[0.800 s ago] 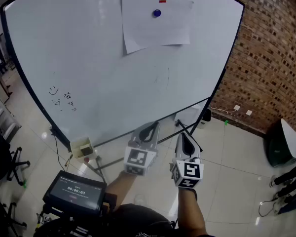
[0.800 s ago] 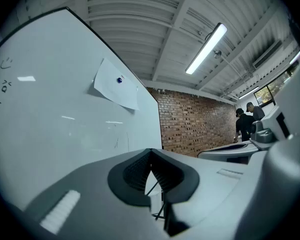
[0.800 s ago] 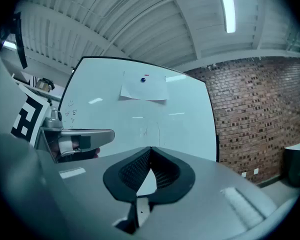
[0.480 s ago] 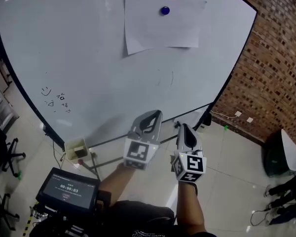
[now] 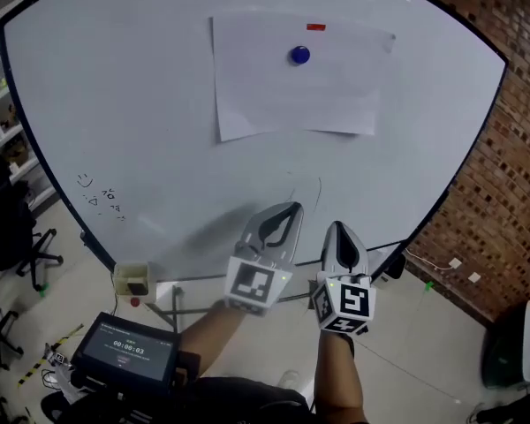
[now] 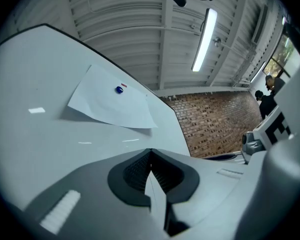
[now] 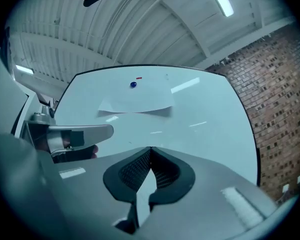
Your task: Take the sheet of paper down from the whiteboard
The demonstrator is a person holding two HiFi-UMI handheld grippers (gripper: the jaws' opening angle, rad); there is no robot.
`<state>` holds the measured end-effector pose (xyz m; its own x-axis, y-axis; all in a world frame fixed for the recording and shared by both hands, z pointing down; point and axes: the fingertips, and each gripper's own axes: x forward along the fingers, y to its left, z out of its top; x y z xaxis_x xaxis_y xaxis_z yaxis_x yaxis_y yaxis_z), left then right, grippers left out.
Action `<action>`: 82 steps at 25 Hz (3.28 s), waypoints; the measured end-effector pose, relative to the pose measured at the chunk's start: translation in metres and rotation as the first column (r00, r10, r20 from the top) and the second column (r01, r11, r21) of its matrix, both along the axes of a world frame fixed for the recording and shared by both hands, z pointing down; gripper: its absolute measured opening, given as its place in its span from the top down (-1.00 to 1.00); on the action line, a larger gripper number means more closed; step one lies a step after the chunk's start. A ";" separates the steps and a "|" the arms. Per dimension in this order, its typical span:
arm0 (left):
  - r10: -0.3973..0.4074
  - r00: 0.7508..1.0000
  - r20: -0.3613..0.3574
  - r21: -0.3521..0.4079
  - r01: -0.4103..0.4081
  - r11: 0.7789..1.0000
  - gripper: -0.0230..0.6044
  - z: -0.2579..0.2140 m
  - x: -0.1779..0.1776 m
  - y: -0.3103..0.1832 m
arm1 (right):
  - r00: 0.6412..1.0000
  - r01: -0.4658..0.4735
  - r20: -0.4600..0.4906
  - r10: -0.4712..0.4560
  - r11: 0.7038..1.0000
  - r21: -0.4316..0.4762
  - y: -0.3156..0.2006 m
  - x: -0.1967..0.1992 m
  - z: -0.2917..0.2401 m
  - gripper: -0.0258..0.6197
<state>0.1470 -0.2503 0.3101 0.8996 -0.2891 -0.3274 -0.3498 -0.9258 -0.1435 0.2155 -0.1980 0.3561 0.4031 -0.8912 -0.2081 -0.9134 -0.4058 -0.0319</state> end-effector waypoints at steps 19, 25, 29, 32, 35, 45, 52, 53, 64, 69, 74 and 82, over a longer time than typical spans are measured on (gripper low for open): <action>-0.566 0.825 -0.017 0.260 0.550 0.794 0.90 -0.134 0.011 -0.066 | 0.919 0.394 -0.030 -0.393 0.913 0.102 -0.042 0.083 -0.051 0.88; -0.578 0.815 0.036 0.327 0.537 0.777 0.61 -0.178 0.012 -0.073 | 0.874 0.476 0.038 -0.484 0.870 0.129 -0.052 0.088 -0.061 0.87; -0.580 0.813 0.054 0.349 0.529 0.774 0.54 -0.195 0.018 -0.076 | 0.794 0.570 0.105 -0.598 0.794 0.213 -0.051 0.089 -0.080 0.72; -0.593 0.805 0.036 0.336 0.549 0.765 0.54 -0.207 0.014 -0.080 | 0.741 0.617 0.130 -0.659 0.745 0.254 -0.048 0.089 -0.097 0.63; -0.621 0.783 0.035 0.344 0.574 0.743 0.54 -0.214 0.010 -0.085 | 0.722 0.632 0.134 -0.679 0.725 0.273 -0.047 0.092 -0.108 0.57; -0.600 0.798 0.048 0.322 0.556 0.766 0.54 -0.219 0.014 -0.088 | 0.716 0.642 0.129 -0.686 0.719 0.266 -0.046 0.094 -0.119 0.41; -0.601 0.797 0.056 0.325 0.555 0.766 0.54 -0.219 0.014 -0.089 | 0.677 0.677 0.145 -0.721 0.688 0.260 -0.051 0.094 -0.126 0.35; -0.606 0.794 0.052 0.322 0.561 0.763 0.54 -0.219 0.017 -0.093 | 0.664 0.689 0.153 -0.731 0.679 0.253 -0.057 0.097 -0.124 0.34; -0.610 0.792 0.031 0.298 0.575 0.762 0.54 -0.222 0.024 -0.109 | 0.519 0.787 0.205 -0.830 0.558 0.263 -0.086 0.094 -0.141 0.34; -0.603 0.797 0.032 0.295 0.569 0.767 0.54 -0.221 0.027 -0.108 | 0.473 0.818 0.172 -0.864 0.503 0.279 -0.088 0.086 -0.157 0.34; -0.603 0.797 0.031 0.283 0.572 0.770 0.54 -0.219 0.028 -0.109 | 0.424 0.828 0.187 -0.886 0.463 0.316 -0.094 0.078 -0.166 0.36; -0.607 0.794 0.018 0.277 0.580 0.766 0.55 -0.220 0.026 -0.107 | 0.485 0.787 0.206 -0.850 0.527 0.320 -0.102 0.090 -0.169 0.78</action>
